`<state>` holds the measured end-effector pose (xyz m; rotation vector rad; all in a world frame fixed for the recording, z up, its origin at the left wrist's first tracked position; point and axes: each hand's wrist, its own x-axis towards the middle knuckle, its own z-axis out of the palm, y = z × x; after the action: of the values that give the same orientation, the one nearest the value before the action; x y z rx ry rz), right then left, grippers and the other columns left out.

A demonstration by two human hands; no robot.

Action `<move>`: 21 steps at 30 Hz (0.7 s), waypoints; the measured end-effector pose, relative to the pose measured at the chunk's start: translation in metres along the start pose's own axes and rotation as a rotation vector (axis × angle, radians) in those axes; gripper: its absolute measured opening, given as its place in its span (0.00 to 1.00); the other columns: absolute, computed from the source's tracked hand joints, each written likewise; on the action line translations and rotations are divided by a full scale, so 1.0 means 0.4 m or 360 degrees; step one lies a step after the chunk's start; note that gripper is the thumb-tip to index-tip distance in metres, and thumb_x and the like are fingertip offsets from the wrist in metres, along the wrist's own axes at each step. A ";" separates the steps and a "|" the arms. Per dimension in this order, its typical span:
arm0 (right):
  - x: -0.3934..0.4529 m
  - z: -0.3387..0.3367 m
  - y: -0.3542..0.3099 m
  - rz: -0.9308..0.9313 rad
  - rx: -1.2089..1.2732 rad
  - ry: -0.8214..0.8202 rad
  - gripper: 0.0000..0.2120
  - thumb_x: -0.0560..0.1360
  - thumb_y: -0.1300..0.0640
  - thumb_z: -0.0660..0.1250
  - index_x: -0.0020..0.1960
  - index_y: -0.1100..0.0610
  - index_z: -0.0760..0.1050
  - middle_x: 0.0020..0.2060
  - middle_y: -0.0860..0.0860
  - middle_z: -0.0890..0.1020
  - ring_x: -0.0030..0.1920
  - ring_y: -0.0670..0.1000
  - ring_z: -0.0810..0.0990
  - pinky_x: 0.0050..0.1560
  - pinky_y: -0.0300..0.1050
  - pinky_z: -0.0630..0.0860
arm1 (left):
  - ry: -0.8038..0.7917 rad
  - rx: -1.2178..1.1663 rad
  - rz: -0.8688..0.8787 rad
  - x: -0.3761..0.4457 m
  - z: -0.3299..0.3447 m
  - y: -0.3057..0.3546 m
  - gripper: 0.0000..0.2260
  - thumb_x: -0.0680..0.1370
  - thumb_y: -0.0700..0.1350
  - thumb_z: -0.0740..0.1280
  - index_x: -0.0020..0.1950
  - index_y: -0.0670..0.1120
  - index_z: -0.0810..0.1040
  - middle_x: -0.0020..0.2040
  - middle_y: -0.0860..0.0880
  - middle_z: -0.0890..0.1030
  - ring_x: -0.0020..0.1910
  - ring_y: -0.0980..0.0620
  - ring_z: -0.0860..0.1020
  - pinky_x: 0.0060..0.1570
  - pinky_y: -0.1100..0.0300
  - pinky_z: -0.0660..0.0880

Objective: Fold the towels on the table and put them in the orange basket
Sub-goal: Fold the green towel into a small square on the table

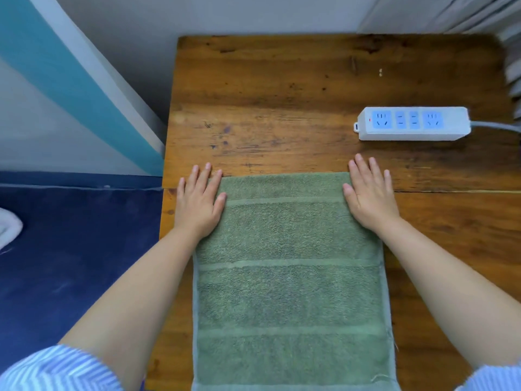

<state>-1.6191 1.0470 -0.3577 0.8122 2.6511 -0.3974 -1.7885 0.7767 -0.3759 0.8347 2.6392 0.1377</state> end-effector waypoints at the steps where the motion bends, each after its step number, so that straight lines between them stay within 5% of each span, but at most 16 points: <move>1: 0.002 -0.010 -0.002 -0.0007 0.0040 -0.0009 0.26 0.80 0.52 0.50 0.75 0.56 0.49 0.76 0.50 0.47 0.75 0.52 0.43 0.73 0.52 0.40 | 0.0019 -0.0009 0.0009 0.002 -0.008 0.000 0.22 0.81 0.50 0.53 0.75 0.49 0.57 0.77 0.47 0.54 0.76 0.47 0.49 0.72 0.49 0.46; 6: 0.022 -0.101 -0.019 0.0011 0.0070 0.0017 0.23 0.69 0.63 0.65 0.64 0.58 0.70 0.62 0.58 0.72 0.64 0.59 0.67 0.63 0.52 0.64 | 0.0077 -0.0026 0.0038 0.024 -0.074 0.007 0.18 0.77 0.43 0.61 0.66 0.42 0.70 0.63 0.41 0.73 0.63 0.42 0.68 0.60 0.50 0.66; 9: 0.039 -0.144 -0.033 0.0129 -0.0072 -0.0232 0.20 0.69 0.65 0.63 0.61 0.57 0.70 0.55 0.58 0.77 0.58 0.59 0.72 0.56 0.50 0.68 | -0.0100 0.0143 0.0028 0.047 -0.112 0.024 0.15 0.77 0.43 0.61 0.63 0.44 0.73 0.58 0.43 0.76 0.59 0.42 0.70 0.55 0.51 0.67; 12: 0.051 -0.173 -0.041 0.0175 -0.0055 -0.0303 0.09 0.69 0.67 0.60 0.46 0.60 0.75 0.41 0.55 0.77 0.52 0.60 0.76 0.45 0.46 0.69 | -0.0126 0.0256 0.0027 0.059 -0.138 0.040 0.13 0.78 0.41 0.59 0.62 0.44 0.75 0.57 0.42 0.75 0.58 0.41 0.69 0.54 0.52 0.66; 17: 0.069 -0.224 -0.059 0.0230 0.0049 0.0254 0.14 0.70 0.69 0.61 0.53 0.61 0.78 0.51 0.60 0.77 0.55 0.62 0.73 0.51 0.48 0.70 | 0.0426 0.0139 -0.0173 0.075 -0.206 0.057 0.11 0.77 0.36 0.58 0.56 0.39 0.76 0.54 0.39 0.76 0.55 0.39 0.71 0.52 0.50 0.66; 21: 0.056 -0.274 -0.069 0.0180 0.0247 0.0708 0.15 0.68 0.72 0.59 0.49 0.64 0.78 0.50 0.62 0.76 0.55 0.63 0.70 0.52 0.51 0.65 | 0.0765 0.0028 -0.0274 0.070 -0.266 0.098 0.10 0.73 0.29 0.57 0.47 0.38 0.76 0.46 0.39 0.78 0.49 0.38 0.72 0.52 0.50 0.65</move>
<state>-1.6786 1.0750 -0.2629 1.2160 2.9838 -0.4393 -1.8282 0.8267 -0.2780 0.6354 3.1495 0.3027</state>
